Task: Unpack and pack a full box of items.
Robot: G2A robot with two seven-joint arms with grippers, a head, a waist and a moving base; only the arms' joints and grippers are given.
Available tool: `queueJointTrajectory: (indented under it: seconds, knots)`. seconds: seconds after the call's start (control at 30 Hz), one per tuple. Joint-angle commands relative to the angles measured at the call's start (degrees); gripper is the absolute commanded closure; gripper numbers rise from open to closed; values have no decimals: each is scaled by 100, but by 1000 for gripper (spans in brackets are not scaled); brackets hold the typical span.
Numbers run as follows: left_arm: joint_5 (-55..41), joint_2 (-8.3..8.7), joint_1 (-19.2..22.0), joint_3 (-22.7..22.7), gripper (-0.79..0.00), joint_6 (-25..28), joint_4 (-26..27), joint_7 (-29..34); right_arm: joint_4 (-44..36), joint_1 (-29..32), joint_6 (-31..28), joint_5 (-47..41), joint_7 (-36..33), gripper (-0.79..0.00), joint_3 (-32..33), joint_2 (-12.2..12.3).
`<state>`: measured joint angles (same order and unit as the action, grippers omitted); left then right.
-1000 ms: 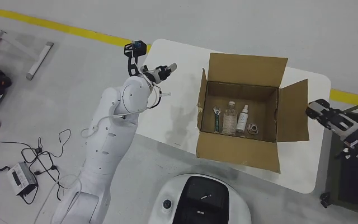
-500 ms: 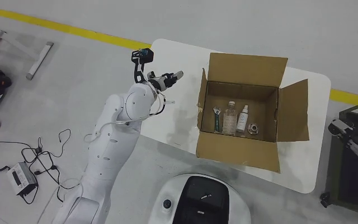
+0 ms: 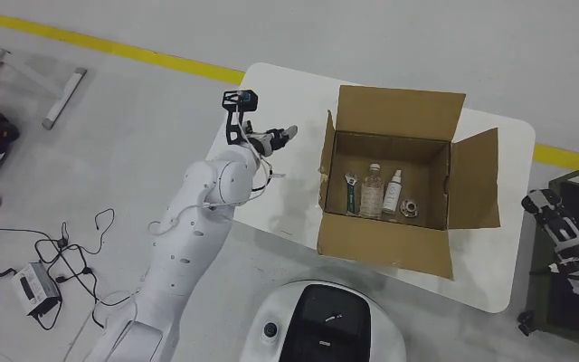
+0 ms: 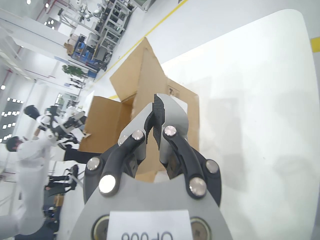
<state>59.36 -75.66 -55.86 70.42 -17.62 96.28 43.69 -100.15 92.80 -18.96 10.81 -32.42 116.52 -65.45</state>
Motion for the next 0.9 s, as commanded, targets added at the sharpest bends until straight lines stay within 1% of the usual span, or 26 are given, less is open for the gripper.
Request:
queueJointTrajectory:
  seconds: [0.0, 0.03, 0.1, 0.17, 0.23, 0.27, 0.33, 0.43, 0.6, 0.73, 0.8, 0.87]
  knots:
    - [13, -19, 19, -71, -34, 34, -129, -250, 195, -87, -109, -232, 287, 0, -141, -5]
    - [24, -28, 25, -109, 0, 50, -205, -354, 276, -164, -154, -209, 399, 0, -244, -12]
    - [18, -48, 45, -171, 0, 101, -335, -588, 427, -312, -198, 129, 621, 0, -403, -13]
    - [270, -52, 62, -290, 0, 303, -504, -858, 570, -474, -224, 323, 885, 0, -613, -27]
    - [321, -67, 80, -361, 0, 408, -638, -1066, 658, -627, -277, 632, 1087, 0, -844, -38]
    - [391, -70, 93, -406, 0, 522, -693, -1186, 714, -706, -284, 700, 1143, 0, -965, -45]
    - [779, -57, 110, -549, 0, 917, -818, -1446, 795, -847, -339, 869, 1252, 0, -1168, -55]
    - [893, -56, 83, -609, 0, 1216, -969, -1696, 864, -994, -331, 1021, 1292, 0, -1433, -69]
    - [1099, -29, 12, -682, 0, 1906, -991, -1887, 856, -1064, -339, 899, 1237, 0, -1621, -78]
    - [940, -1, -67, -675, 0, 2538, -913, -1767, 909, -1158, -317, 762, 1053, 0, -1746, -76]
    - [769, 2, -77, -650, 0, 2689, -865, -1635, 896, -1216, -301, 759, 981, 0, -1820, -74]
    - [769, 2, -77, -650, 0, 2689, -865, -1635, 899, -1283, -251, 724, 821, 0, -1915, -71]
